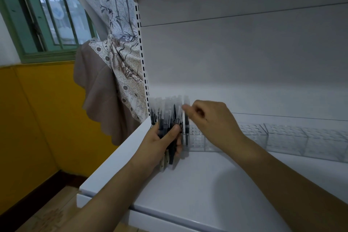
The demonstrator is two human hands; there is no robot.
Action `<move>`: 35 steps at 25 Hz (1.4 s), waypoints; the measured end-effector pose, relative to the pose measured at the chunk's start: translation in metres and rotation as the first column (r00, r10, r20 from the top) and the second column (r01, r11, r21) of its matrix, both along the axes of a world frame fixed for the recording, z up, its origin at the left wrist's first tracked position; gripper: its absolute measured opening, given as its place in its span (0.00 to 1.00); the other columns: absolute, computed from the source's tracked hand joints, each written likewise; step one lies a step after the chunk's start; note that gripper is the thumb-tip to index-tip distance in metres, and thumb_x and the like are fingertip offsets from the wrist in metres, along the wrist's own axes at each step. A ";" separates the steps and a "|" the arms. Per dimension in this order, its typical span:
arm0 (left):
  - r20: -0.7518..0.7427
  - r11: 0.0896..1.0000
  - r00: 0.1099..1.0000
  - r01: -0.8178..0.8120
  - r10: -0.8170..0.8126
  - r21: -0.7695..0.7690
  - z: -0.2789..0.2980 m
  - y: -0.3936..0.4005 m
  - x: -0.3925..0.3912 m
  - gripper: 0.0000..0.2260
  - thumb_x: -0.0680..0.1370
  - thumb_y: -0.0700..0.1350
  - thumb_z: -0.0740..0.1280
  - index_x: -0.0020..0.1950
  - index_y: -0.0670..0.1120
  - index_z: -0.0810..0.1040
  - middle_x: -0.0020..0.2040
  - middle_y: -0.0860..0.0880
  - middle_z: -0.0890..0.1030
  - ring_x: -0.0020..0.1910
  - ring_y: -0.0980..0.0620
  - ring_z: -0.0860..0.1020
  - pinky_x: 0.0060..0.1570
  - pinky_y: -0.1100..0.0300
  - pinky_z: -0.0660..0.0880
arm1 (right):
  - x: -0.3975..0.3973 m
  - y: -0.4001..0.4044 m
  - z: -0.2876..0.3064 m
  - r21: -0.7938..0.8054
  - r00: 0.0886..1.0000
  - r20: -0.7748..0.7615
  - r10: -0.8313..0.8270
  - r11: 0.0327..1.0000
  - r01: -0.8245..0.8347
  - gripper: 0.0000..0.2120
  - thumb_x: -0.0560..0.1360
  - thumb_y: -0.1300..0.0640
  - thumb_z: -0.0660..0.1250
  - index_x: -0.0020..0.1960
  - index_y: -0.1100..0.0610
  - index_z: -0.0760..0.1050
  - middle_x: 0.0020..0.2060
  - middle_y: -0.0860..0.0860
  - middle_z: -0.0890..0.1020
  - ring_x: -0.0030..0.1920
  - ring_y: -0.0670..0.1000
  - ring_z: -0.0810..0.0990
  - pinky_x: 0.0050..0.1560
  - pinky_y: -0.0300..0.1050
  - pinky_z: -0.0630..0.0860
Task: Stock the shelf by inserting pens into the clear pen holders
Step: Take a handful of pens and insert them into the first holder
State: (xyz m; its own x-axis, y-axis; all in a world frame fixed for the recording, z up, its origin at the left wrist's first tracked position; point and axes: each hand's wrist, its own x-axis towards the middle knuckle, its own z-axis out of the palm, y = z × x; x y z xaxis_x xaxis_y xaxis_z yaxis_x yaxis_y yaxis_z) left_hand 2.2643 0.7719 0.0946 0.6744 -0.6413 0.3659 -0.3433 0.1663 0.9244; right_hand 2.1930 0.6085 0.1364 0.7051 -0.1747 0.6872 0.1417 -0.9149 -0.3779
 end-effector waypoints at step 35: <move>-0.139 0.996 0.989 0.044 -0.055 -0.081 -0.002 -0.001 0.004 0.12 0.79 0.48 0.64 0.47 0.40 0.79 0.36 0.41 0.79 0.33 0.46 0.78 0.35 0.57 0.77 | 0.004 -0.004 -0.003 0.173 0.992 0.120 -0.034 0.985 0.013 0.21 0.78 0.36 0.56 0.40 0.52 0.75 0.32 0.45 0.77 0.33 0.44 0.74 0.35 0.41 0.71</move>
State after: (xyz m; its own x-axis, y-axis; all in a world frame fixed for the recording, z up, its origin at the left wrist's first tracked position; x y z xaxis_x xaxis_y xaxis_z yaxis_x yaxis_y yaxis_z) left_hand 2.2682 0.7712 0.0929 0.6907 -0.6486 0.3198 -0.2002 0.2534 0.9464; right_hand 2.1972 0.6047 0.1335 0.6124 -0.3129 0.7260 0.1758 -0.8415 -0.5109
